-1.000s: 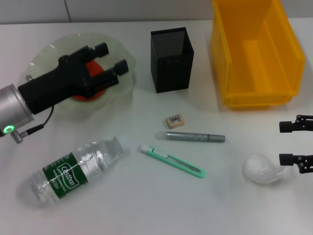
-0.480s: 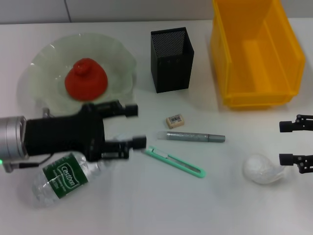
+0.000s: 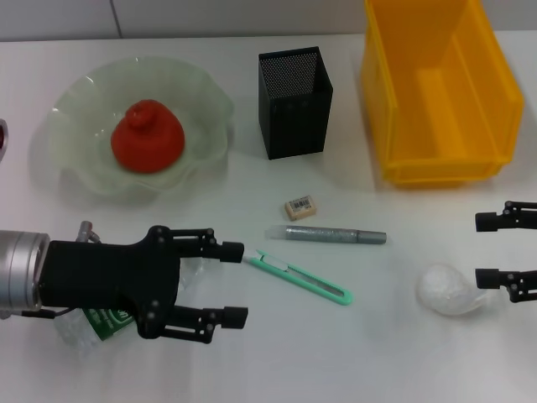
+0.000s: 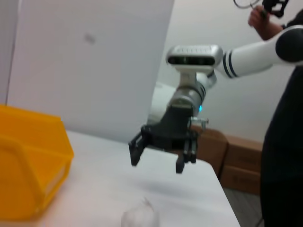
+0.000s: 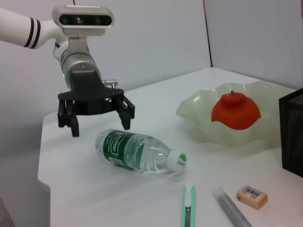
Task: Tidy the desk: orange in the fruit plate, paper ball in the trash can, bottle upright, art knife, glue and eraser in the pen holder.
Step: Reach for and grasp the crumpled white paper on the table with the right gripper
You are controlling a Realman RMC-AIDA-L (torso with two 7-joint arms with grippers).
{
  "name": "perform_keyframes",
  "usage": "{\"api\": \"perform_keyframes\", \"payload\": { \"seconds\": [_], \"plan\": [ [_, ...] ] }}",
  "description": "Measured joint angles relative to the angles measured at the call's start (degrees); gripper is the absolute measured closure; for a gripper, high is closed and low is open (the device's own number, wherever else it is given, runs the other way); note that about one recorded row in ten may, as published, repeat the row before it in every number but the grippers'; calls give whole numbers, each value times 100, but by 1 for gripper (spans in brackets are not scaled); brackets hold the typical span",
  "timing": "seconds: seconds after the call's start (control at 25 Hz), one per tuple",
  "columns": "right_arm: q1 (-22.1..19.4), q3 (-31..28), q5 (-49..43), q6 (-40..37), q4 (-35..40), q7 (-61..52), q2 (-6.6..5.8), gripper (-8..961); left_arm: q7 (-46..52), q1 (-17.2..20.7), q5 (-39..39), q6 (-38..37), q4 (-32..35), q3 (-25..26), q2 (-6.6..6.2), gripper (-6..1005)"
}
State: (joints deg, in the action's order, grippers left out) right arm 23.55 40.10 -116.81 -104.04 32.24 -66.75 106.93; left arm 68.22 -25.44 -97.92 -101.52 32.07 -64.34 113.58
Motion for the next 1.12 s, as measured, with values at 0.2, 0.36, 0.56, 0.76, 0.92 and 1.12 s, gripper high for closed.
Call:
{"api": "perform_keyframes", "payload": {
  "seconds": [0.2,0.36,0.56,0.76,0.92,1.12],
  "plan": [
    [5,2,0,8,-19,-4,12,127,-2,-4,-171,-4,50,20,-70,212],
    [25,-15,0,8,-19,-11,12,128,-2,-9,-264,-6,51,20,-106,212],
    [77,-19,0,8,-19,-38,13,128,39,-38,-517,-20,62,28,-148,212],
    [111,-18,0,7,-29,-40,19,127,62,20,-632,-43,135,38,-173,212],
    [125,-22,0,6,-33,-43,21,127,61,92,-638,-44,137,158,-212,212],
    [132,-37,1,6,-34,-46,21,128,66,139,-638,-44,137,228,-240,212]
  ]
}}
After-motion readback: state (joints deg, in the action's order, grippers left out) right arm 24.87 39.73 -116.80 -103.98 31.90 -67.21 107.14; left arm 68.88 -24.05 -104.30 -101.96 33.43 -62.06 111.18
